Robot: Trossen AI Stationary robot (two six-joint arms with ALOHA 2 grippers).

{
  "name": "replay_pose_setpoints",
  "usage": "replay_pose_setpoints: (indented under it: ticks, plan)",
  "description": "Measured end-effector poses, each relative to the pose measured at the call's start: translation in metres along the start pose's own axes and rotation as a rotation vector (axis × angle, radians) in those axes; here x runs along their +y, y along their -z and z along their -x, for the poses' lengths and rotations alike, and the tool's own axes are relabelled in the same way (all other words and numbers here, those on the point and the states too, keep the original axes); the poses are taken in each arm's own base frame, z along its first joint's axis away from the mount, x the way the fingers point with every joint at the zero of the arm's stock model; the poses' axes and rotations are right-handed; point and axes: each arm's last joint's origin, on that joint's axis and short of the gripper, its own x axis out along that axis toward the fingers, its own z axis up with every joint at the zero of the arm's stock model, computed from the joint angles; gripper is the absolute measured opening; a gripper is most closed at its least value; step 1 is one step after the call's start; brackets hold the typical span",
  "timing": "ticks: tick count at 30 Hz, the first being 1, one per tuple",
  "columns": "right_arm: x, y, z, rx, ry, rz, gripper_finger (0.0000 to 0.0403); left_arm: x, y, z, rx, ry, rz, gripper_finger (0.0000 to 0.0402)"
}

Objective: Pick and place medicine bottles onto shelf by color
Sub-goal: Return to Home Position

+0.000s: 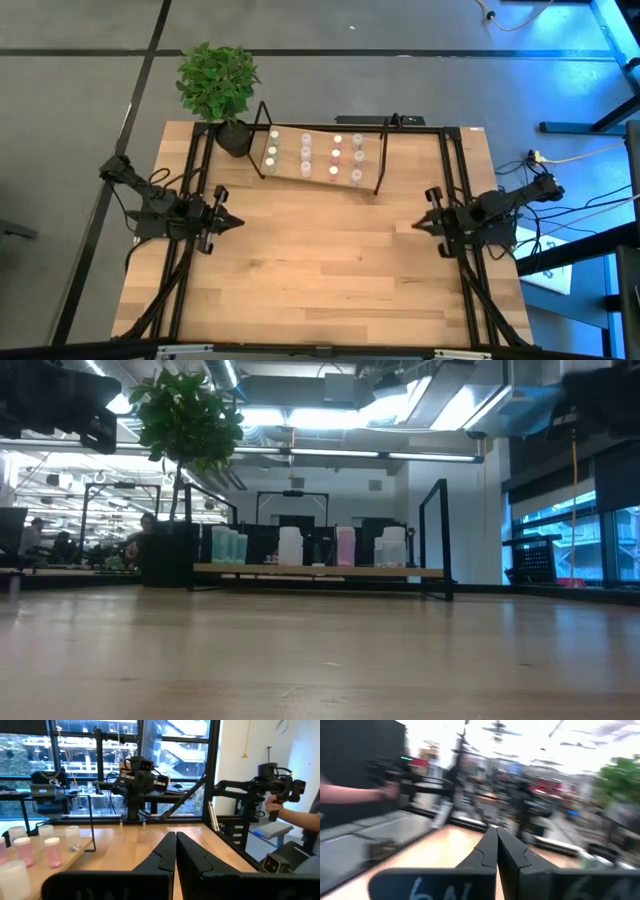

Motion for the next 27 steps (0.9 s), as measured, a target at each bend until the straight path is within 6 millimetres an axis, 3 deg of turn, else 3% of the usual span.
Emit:
replay_pose_setpoints:
  ticks: [3, 10, 18, 27]
  plan:
    - [-0.003, 0.003, 0.000, 0.053, 0.113, 0.006, 0.0003, 0.000, 0.000, 0.000, 0.000, -0.001, 0.001, 0.0001]
    - [-0.001, 0.012, 0.001, 0.135, 0.095, -0.038, 0.0003, 0.000, 0.000, 0.000, 0.000, -0.010, 0.000, 0.0008]
    - [-0.002, 0.012, 0.001, 0.145, 0.123, 0.056, 0.0003, 0.000, 0.001, 0.000, 0.014, -0.012, -0.007, 0.0001]
    - [-0.003, 0.011, 0.001, 0.147, 0.145, 0.090, 0.0007, 0.000, 0.001, 0.000, 0.014, -0.012, -0.007, 0.0020]
